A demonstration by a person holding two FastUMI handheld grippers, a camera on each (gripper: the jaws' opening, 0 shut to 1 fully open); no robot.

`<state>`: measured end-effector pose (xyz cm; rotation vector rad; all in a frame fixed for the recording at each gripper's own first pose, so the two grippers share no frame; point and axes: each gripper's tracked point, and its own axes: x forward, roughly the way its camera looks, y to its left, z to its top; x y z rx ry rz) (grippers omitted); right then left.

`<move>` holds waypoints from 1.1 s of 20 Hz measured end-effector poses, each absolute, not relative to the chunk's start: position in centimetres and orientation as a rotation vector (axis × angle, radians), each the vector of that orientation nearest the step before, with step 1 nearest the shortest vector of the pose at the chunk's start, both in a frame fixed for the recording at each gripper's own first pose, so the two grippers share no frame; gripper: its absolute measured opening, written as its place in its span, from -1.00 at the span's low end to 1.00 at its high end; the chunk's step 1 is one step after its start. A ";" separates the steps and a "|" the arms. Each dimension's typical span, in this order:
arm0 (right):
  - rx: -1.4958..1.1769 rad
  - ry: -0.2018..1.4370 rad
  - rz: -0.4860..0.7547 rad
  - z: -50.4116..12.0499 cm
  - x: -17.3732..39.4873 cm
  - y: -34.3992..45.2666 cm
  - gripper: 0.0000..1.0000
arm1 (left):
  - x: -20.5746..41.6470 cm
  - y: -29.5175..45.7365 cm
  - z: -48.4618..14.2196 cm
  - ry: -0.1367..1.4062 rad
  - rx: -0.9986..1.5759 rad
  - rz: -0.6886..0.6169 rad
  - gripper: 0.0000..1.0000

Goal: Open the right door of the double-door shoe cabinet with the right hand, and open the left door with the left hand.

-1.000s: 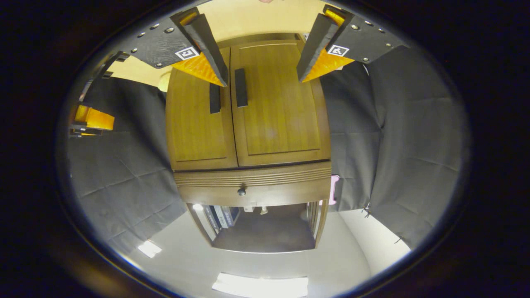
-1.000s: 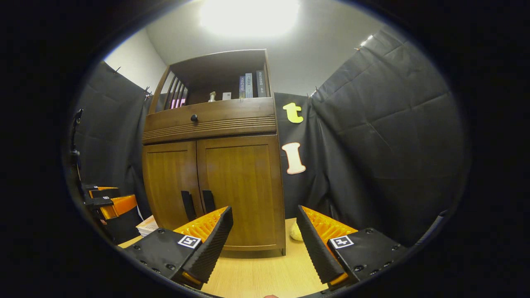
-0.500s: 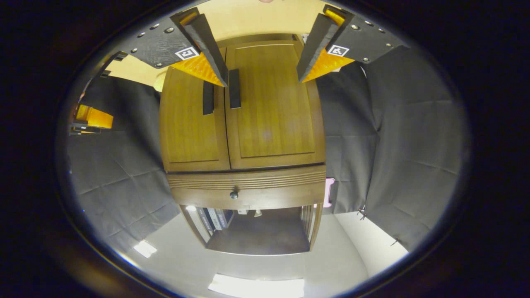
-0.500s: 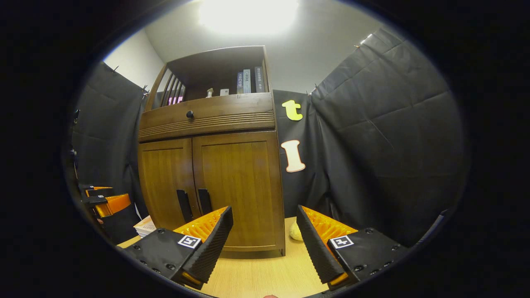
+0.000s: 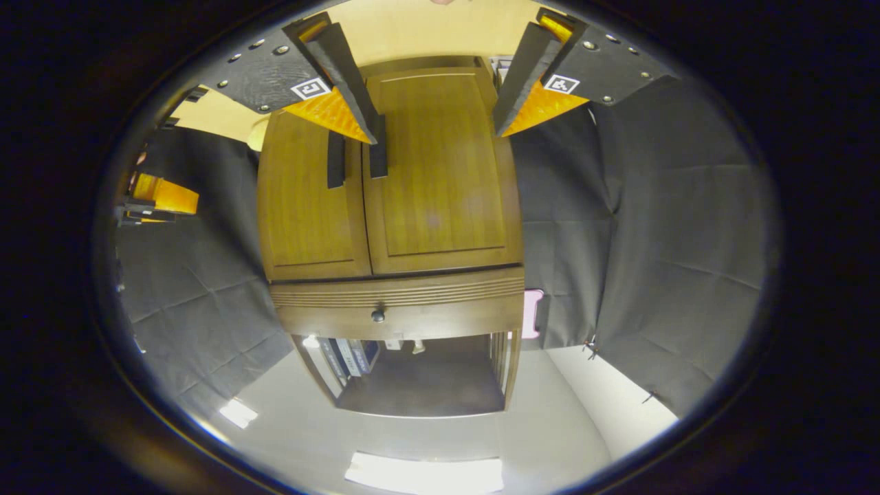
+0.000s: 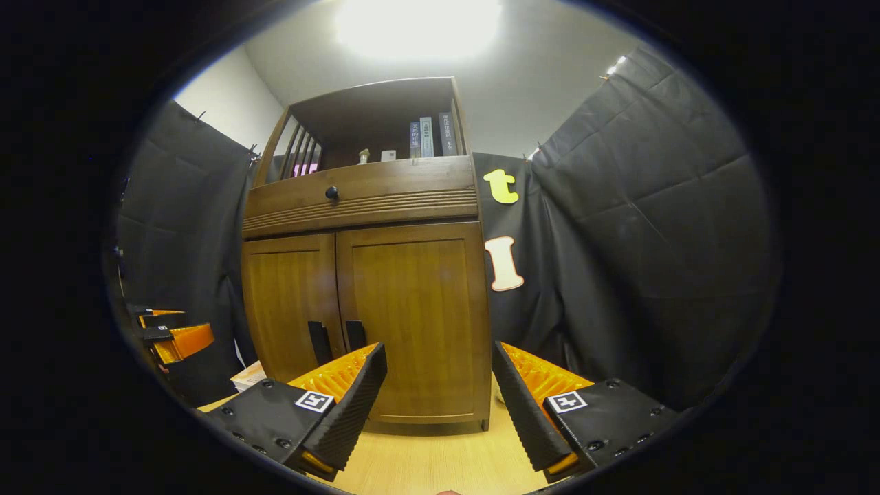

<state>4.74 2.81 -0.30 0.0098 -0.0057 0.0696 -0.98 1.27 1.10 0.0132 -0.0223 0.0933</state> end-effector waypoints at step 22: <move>-0.017 -0.003 0.216 -4.4 16.8 13.4 0.94 | -4.3 7.0 1.6 -0.022 0.027 0.363 0.97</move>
